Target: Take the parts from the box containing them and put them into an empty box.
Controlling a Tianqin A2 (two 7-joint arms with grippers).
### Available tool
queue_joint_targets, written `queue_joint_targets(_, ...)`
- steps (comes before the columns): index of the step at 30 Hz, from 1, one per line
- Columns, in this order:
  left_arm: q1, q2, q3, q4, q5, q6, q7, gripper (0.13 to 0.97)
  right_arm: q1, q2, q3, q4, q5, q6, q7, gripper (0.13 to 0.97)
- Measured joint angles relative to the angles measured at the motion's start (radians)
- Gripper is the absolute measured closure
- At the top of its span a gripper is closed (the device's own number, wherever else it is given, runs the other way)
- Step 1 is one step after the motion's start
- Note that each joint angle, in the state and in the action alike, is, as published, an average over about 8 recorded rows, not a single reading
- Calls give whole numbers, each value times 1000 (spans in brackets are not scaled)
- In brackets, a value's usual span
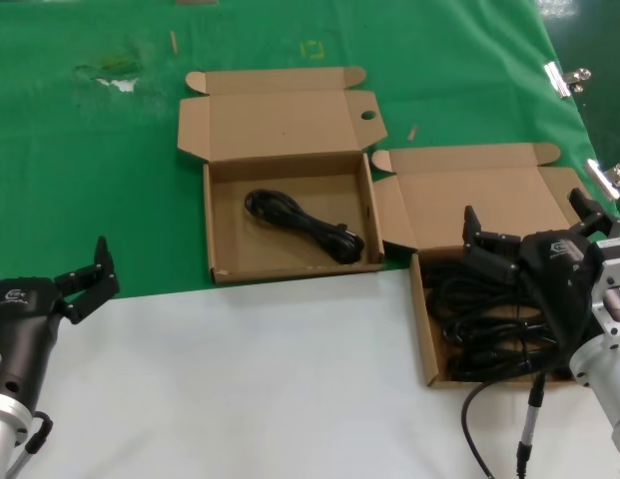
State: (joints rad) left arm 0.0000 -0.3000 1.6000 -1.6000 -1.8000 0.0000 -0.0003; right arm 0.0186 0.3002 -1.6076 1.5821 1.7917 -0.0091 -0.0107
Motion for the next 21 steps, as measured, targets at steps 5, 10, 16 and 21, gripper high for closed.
queue_joint_targets(5, 0, 0, 0, 0, 0, 0, 0, 132, 0, 0, 0, 0, 0, 0, 0, 129)
queue_joint_targets(10, 0, 0, 0, 0, 0, 0, 0, 132, 0, 0, 0, 0, 0, 0, 0, 129)
queue_joint_targets(16, 0, 0, 0, 0, 0, 0, 0, 132, 0, 0, 0, 0, 0, 0, 0, 129)
queue_joint_targets(21, 0, 0, 0, 0, 0, 0, 0, 132, 0, 0, 0, 0, 0, 0, 0, 129)
